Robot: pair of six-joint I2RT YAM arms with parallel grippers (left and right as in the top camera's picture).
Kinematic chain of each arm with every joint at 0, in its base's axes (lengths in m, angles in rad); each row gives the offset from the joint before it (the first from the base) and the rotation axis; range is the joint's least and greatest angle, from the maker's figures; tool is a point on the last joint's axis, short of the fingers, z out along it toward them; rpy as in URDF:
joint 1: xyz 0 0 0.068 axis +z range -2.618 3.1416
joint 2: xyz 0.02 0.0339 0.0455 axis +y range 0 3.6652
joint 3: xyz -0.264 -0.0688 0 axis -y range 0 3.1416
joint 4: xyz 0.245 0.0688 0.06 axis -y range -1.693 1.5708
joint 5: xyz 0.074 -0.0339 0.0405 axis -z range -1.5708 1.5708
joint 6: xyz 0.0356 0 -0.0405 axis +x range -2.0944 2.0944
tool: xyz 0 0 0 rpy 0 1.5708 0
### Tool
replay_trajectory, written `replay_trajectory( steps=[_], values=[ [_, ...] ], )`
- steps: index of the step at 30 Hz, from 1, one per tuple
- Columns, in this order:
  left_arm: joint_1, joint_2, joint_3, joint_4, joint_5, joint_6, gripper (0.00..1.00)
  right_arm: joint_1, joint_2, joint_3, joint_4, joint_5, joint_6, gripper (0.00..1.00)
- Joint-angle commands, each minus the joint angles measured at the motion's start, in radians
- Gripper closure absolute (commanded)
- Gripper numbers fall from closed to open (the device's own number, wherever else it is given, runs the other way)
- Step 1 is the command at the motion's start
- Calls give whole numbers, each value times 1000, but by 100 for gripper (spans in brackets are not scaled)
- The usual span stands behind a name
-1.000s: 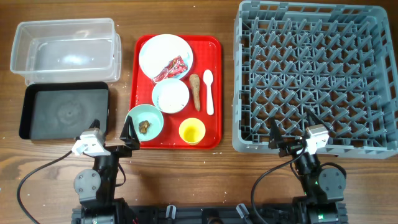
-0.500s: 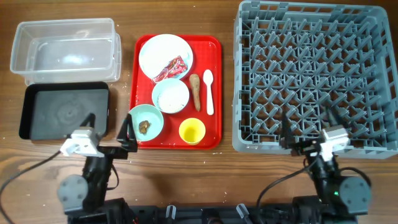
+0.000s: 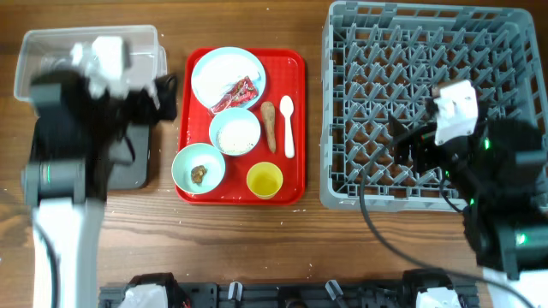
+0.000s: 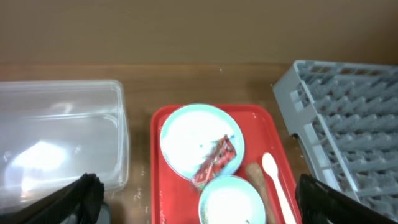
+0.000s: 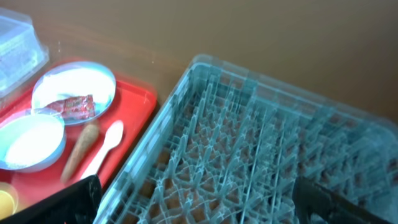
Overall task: Sort waste into correct bins and load items into the dishwasher rack
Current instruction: 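Grasp the red wrapper and tissue from the plate with the left gripper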
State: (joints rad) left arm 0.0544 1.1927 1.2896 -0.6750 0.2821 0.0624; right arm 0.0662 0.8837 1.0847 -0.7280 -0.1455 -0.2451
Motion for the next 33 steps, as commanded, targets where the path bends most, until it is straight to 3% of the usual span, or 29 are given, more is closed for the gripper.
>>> replay_trajectory(
  steps=[1,6,11,16,21,26,28,29,30,31,33],
  values=[
    [-109,304,272,-111,10,187,0,-2,111,96,-79,3,-17,0],
    [-212,603,374,-99,-97,346,0,-2,225,95,-98,-82,30,0],
    [-227,842,374,-92,-93,350,0,-2,330,95,-99,-103,140,0],
    [-227,935,374,-24,-93,353,0,-2,386,95,-100,-103,141,0],
    [-227,1041,372,23,-94,483,0,-2,397,95,-100,-103,143,0],
    [-227,1085,371,77,-97,483,2,-2,397,95,-100,-103,143,0],
    [-227,1085,371,85,-97,483,22,-2,397,95,-100,-103,143,0],
    [-227,1085,371,85,-97,483,39,-2,397,95,-100,-103,143,0],
    [-227,1085,371,85,-97,483,63,-2,397,95,-100,-103,143,0],
    [-227,1085,371,86,-97,479,96,-2,397,95,-99,-103,143,0],
    [-227,1080,372,89,-98,466,96,-2,397,95,-97,-103,143,0]
  ],
)
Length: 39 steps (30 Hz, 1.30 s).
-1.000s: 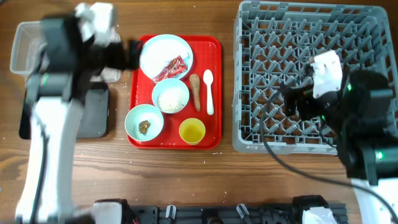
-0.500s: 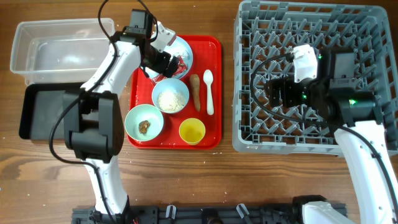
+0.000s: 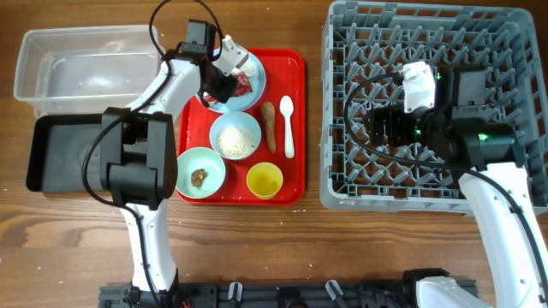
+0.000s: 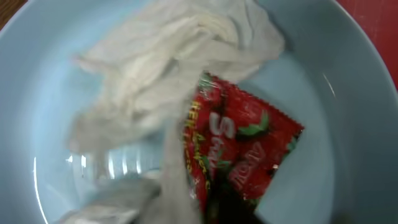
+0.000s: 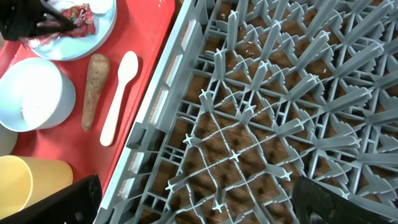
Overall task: Sort waste into correct bins and load items into the dishwasher rack
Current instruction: 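Grasp the red wrapper and tissue from the plate with the left gripper, then drop the wrapper and tissue into the clear plastic bin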
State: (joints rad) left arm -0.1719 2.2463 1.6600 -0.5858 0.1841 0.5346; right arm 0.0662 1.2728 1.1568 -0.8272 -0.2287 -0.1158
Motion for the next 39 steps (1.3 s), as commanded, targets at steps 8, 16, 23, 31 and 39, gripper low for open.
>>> replay_trajectory(
  steps=[8,16,23,31,39],
  values=[
    [18,-167,174,-79,-250,-447,96,-2,8,23,3,-19,13,0],
    [284,-320,176,-244,-338,-729,96,-2,8,23,11,-15,11,0],
    [396,-191,172,-182,-285,-730,73,-2,8,23,11,-16,12,0],
    [380,-135,187,-58,-238,-651,0,-2,8,23,11,-16,12,0],
    [254,-252,207,-60,-262,-489,0,-2,8,23,11,-16,12,0]
  ],
)
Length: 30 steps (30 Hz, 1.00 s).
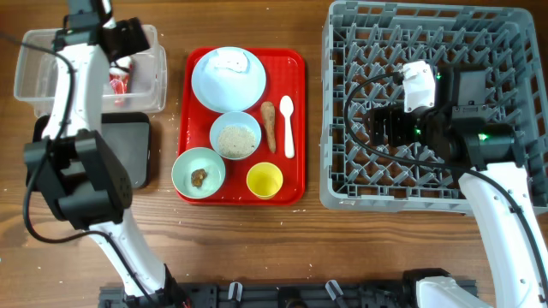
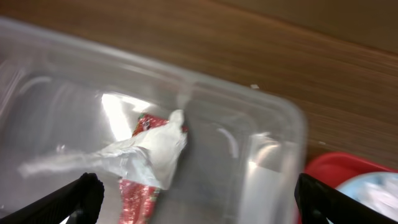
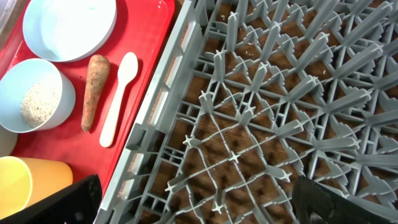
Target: Sort waste into correct bins and load items into the dishwasher rack
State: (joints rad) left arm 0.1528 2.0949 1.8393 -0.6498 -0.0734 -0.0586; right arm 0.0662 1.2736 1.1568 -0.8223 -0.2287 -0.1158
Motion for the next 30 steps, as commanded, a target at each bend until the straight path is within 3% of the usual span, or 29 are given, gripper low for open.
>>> replay_trajectory(
  steps=[1,7,10,16,18,25,30],
  values=[
    [-93,-105,27,7,-40,103,0,-2,8,23,6,-16,11,0],
    [-179,-83,27,24,31,56,0,-2,8,23,6,-16,11,0],
    [-218,-45,27,66,138,137,0,-2,8,23,5,-16,11,0],
    [-274,67,27,87,225,146,2,-2,10,23,6,-15,11,0],
    [-296,106,27,99,272,169,6,-2,13,23,7,-15,11,0],
    [-348,232,27,144,238,154,20,-2,40,23,3,-16,11,0],
    [-348,276,27,151,237,150,21,-2,60,23,2,-16,11,0]
  ],
)
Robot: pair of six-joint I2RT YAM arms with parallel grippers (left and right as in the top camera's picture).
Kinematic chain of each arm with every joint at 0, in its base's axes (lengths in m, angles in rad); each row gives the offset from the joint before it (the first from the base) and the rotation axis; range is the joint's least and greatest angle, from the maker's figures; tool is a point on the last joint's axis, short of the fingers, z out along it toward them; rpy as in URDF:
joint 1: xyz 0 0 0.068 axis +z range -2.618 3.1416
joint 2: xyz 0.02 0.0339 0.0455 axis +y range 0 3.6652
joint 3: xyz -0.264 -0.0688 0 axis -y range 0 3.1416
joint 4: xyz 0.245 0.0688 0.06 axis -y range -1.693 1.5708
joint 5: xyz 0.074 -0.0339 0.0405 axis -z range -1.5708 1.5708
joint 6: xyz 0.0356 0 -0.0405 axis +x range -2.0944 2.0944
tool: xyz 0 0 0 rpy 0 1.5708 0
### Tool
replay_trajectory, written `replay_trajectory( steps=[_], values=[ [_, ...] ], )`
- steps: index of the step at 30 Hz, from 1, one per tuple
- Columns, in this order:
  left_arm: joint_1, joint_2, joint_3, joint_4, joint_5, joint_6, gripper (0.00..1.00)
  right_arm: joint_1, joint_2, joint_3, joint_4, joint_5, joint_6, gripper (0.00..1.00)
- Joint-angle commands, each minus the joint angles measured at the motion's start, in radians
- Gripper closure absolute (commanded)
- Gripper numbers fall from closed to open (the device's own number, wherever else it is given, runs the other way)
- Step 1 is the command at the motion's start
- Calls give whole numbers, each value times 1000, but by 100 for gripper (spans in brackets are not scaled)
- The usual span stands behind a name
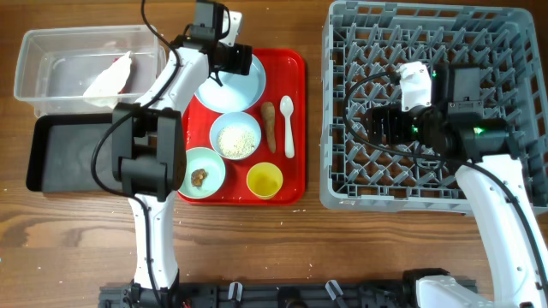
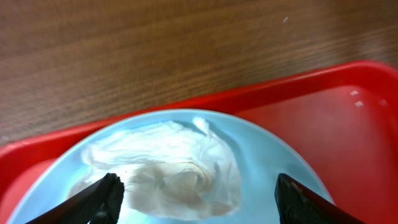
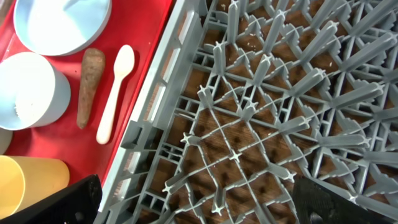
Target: Sort waste into correct bins and load items into the dishwasher rack
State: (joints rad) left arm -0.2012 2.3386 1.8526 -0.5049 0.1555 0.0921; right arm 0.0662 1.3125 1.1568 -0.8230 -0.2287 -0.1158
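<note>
My left gripper (image 1: 224, 60) (image 2: 199, 208) hangs open just above the pale blue plate (image 1: 231, 85) (image 2: 273, 168) at the back of the red tray (image 1: 295, 68). A crumpled white tissue (image 2: 165, 168) lies on the plate between its fingers (image 2: 106, 199). The clear bin (image 1: 51, 43) at the far left holds a white tissue (image 1: 111, 75). My right gripper (image 1: 381, 124) (image 3: 199, 208) is open over the grey dishwasher rack (image 1: 428, 26) (image 3: 280, 93), holding nothing.
On the tray are a bowl of grains (image 1: 235, 135), a bowl with a food scrap (image 1: 199, 168), a yellow cup (image 1: 265, 180), a carrot (image 1: 268, 124) and a white spoon (image 1: 288, 120). A black bin (image 1: 73, 154) lies in front of the clear bin.
My left gripper has gone from above the clear bin, where the red wrapper and a tissue lay, to the plate on the tray. It is open around the tissue there. The right arm barely shifted.
At first the left arm was over the bins and the plate held a red wrapper. Then the left gripper was down on the wrapper and tissue. Later it hung over the clear bin with both inside. Now it is at the plate again.
</note>
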Motion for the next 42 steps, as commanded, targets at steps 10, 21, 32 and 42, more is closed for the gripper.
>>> replay_trajectory(
  steps=[10,21,32,42],
  values=[
    [6,80,12,-48,8,-2,79,-2,31,23,2,-16,11,0],
    [14,-153,14,-98,-63,-89,96,-2,31,23,2,-16,13,0],
    [177,-335,9,-291,-402,-138,96,-2,31,23,3,-16,13,0],
    [323,-215,6,-323,-323,-119,0,-2,31,23,2,-16,14,0]
  ],
)
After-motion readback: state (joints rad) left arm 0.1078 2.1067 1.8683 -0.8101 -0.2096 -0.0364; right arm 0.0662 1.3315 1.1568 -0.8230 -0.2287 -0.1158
